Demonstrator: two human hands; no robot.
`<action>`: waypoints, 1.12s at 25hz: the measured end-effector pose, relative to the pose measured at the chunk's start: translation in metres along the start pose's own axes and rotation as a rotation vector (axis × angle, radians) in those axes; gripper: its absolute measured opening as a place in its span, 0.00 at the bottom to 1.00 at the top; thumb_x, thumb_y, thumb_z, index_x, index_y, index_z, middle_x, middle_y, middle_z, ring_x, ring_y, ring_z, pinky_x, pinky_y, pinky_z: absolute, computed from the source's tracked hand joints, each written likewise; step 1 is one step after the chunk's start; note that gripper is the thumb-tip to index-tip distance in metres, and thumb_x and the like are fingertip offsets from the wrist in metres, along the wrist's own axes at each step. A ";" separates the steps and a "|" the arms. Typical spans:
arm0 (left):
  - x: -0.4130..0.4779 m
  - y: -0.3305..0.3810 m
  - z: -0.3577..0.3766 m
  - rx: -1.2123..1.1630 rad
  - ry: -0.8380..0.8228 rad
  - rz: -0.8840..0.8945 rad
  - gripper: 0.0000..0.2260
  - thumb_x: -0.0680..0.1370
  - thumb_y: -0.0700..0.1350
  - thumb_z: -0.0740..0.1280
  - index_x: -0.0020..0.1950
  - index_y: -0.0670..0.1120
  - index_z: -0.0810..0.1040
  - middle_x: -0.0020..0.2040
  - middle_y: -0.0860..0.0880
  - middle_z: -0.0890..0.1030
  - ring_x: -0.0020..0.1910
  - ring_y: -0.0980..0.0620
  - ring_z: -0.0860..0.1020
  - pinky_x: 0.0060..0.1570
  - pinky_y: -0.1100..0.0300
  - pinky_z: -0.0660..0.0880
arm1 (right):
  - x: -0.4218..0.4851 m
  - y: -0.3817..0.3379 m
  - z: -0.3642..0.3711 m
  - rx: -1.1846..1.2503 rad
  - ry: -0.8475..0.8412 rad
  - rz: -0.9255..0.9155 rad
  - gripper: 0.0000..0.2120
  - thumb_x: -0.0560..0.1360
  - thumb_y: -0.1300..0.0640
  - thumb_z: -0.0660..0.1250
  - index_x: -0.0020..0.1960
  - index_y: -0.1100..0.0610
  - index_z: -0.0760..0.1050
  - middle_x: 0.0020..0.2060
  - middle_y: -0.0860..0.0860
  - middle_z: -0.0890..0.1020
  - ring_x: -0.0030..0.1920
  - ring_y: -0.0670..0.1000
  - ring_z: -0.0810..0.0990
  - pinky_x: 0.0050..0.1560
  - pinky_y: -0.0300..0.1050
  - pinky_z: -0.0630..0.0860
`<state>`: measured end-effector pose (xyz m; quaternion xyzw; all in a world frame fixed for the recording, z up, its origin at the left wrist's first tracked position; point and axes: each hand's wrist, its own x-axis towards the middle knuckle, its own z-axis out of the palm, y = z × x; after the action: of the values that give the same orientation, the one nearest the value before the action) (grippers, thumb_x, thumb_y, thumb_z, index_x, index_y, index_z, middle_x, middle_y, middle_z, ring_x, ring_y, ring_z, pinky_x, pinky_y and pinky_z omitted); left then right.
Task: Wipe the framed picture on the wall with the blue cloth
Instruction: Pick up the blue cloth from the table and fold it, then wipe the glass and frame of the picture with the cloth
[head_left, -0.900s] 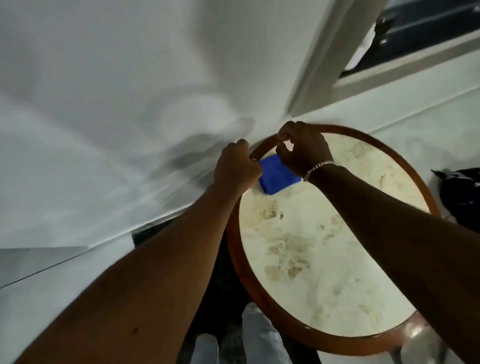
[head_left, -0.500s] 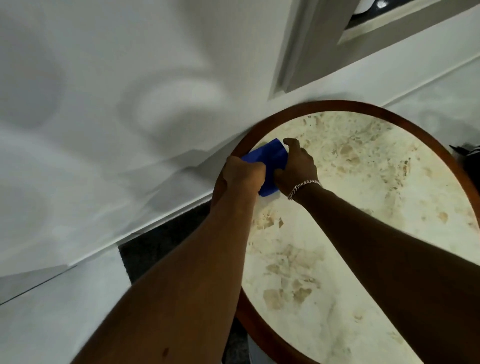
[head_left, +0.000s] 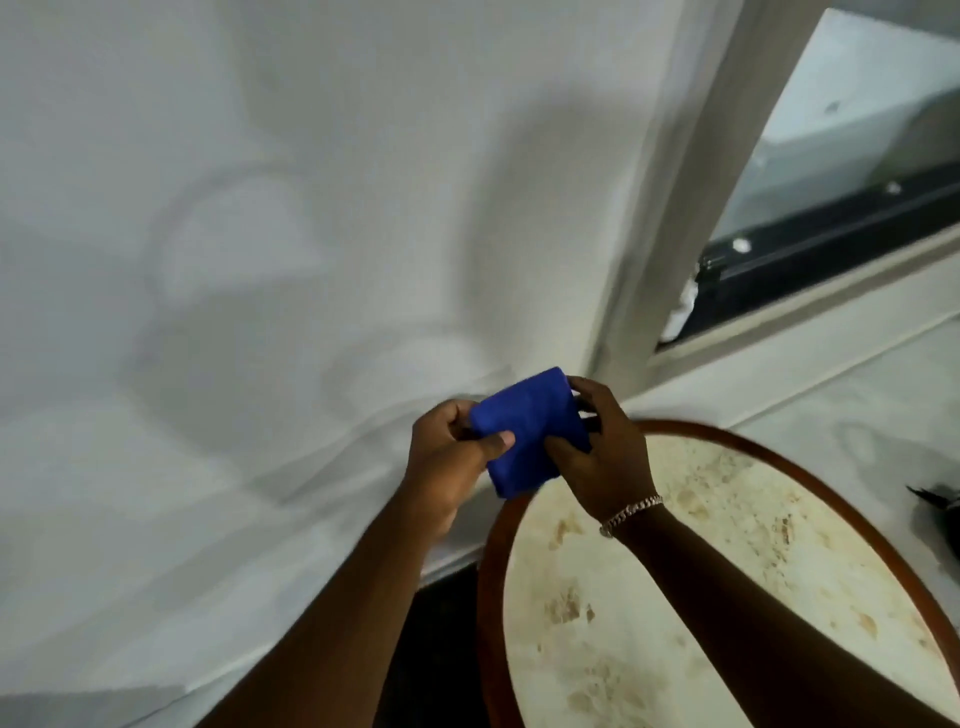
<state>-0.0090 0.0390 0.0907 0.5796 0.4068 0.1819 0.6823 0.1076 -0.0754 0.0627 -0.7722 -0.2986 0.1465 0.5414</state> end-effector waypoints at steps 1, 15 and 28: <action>-0.010 0.022 -0.007 -0.008 -0.018 0.051 0.12 0.70 0.31 0.71 0.51 0.41 0.78 0.49 0.40 0.83 0.48 0.42 0.82 0.49 0.47 0.81 | 0.001 -0.022 -0.004 0.050 -0.012 0.004 0.30 0.67 0.66 0.71 0.66 0.51 0.68 0.53 0.46 0.78 0.48 0.41 0.77 0.37 0.26 0.75; -0.185 0.371 -0.093 0.194 0.301 1.071 0.12 0.69 0.37 0.73 0.44 0.52 0.75 0.40 0.55 0.81 0.42 0.57 0.80 0.41 0.62 0.81 | 0.026 -0.438 -0.081 0.304 0.071 -0.745 0.16 0.67 0.64 0.72 0.49 0.46 0.78 0.42 0.46 0.85 0.43 0.45 0.82 0.39 0.34 0.78; -0.290 0.602 -0.155 1.509 1.174 1.273 0.33 0.67 0.58 0.71 0.67 0.48 0.64 0.70 0.42 0.65 0.66 0.39 0.66 0.62 0.43 0.69 | 0.068 -0.658 -0.154 0.328 0.299 -1.027 0.19 0.69 0.69 0.67 0.52 0.48 0.74 0.41 0.42 0.79 0.41 0.43 0.78 0.39 0.34 0.73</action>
<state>-0.1688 0.0876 0.7561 0.7673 0.3009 0.4458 -0.3493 0.0460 0.0064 0.7342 -0.4455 -0.5297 -0.2027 0.6927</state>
